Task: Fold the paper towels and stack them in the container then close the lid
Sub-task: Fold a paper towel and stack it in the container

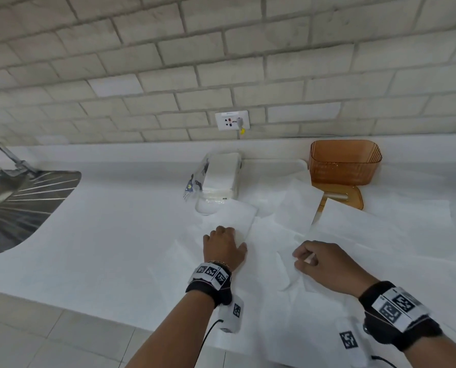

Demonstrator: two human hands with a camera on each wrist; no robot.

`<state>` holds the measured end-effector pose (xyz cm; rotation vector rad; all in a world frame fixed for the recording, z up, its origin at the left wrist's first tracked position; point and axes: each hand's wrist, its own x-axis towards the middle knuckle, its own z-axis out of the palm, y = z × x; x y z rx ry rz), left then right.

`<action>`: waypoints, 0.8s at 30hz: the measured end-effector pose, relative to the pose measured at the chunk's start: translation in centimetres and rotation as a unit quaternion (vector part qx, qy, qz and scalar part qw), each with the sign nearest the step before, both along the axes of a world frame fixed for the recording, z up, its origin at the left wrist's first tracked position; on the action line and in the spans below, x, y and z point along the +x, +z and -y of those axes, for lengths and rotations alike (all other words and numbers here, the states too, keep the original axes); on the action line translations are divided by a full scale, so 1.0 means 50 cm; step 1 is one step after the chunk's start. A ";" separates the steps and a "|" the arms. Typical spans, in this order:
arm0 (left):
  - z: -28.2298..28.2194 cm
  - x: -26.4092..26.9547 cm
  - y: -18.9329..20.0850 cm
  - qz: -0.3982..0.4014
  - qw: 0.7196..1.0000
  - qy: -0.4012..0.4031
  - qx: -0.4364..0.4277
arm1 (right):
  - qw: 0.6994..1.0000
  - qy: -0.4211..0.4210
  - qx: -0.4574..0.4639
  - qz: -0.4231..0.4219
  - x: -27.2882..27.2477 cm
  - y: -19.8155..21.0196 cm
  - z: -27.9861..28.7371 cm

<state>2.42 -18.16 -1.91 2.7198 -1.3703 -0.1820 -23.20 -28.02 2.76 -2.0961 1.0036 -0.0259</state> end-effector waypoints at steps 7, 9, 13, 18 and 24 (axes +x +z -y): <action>0.012 -0.006 0.019 0.001 0.995 0.044 -0.089 | 1.000 -0.003 -0.014 0.015 0.006 0.008 0.063; 0.007 -0.009 0.051 -0.077 0.978 0.088 -0.172 | 1.000 0.003 -0.005 0.029 0.018 0.012 0.079; -0.022 -0.043 0.140 -0.313 0.885 0.151 -0.309 | 0.996 0.008 0.032 0.079 0.056 0.012 0.101; -0.073 -0.111 0.203 -0.647 0.628 0.181 -0.391 | 0.913 -0.028 0.357 0.196 0.109 0.038 0.093; -0.096 -0.127 0.132 -0.677 0.618 0.203 -0.345 | 0.880 -0.014 0.412 0.237 0.132 0.040 0.090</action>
